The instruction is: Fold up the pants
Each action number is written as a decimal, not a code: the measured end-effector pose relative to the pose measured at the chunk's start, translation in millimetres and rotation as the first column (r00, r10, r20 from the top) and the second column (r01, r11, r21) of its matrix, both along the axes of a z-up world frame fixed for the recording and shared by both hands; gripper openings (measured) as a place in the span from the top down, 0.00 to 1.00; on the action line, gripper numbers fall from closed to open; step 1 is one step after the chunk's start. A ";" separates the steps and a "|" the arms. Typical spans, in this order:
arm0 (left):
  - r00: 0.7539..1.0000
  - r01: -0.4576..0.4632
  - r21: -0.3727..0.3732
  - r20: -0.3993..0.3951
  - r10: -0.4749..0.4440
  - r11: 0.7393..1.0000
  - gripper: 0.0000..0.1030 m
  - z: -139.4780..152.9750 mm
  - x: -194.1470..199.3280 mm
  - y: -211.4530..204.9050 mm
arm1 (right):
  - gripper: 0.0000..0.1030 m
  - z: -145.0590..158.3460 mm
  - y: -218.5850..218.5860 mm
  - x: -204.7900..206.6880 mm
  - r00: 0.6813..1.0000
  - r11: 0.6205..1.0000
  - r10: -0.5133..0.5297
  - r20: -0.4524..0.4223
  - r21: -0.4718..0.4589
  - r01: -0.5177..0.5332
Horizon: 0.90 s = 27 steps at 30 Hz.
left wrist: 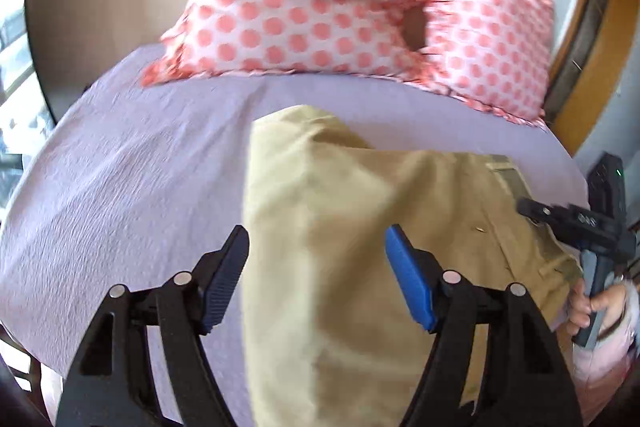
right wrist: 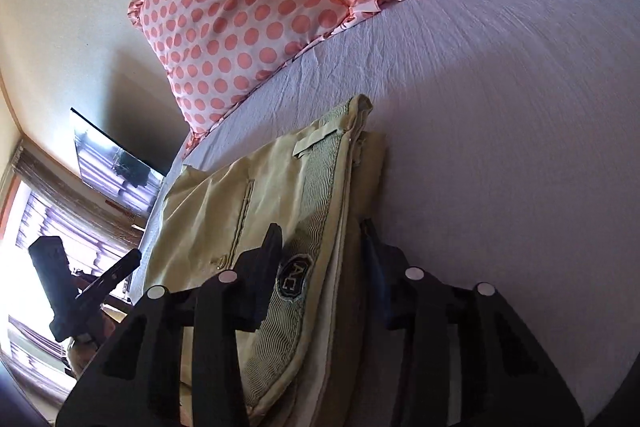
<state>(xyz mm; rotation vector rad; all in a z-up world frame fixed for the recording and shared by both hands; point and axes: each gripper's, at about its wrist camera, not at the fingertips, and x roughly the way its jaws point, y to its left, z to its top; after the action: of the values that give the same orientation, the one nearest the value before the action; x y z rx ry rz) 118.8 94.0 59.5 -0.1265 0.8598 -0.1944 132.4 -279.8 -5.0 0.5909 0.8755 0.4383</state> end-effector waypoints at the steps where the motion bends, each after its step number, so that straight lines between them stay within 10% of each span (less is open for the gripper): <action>1: 0.999 -0.016 -0.039 -0.038 0.015 0.999 0.36 -7.6 10.4 14.1 | 0.59 -0.2 0.3 -0.8 1.000 1.000 0.007 0.006 -0.009 -0.007; 8: 0.981 0.059 -0.269 -0.161 -0.105 0.961 0.35 -34.9 48.8 30.0 | 0.61 -3.6 -1.8 7.3 1.000 0.999 0.025 -0.015 0.037 -0.025; 9: 0.980 0.065 -0.264 -0.164 -0.111 0.962 0.38 -34.5 51.6 27.2 | 0.81 -5.1 0.0 9.5 0.999 0.997 0.052 -0.015 0.057 -0.051; 12: 0.978 0.072 -0.268 -0.169 -0.120 0.961 0.91 -30.4 55.5 23.1 | 0.86 -3.1 -3.8 12.5 0.993 0.980 0.114 0.001 0.167 -0.113; 22: 0.993 0.115 -0.219 0.022 -0.113 0.969 0.93 31.9 125.3 -13.0 | 0.89 52.4 -17.3 86.7 0.988 0.980 0.016 0.151 0.195 -0.046; 27: 0.999 0.023 -0.105 -0.038 -0.027 0.994 0.90 0.2 198.6 -42.3 | 0.88 34.5 -35.8 137.0 0.989 0.988 -0.125 0.083 0.097 0.116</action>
<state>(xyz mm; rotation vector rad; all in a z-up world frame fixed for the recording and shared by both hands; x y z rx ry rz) 317.4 51.7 59.7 -0.2184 0.8909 -0.2612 269.4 -315.6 29.5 0.7001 0.7335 0.3936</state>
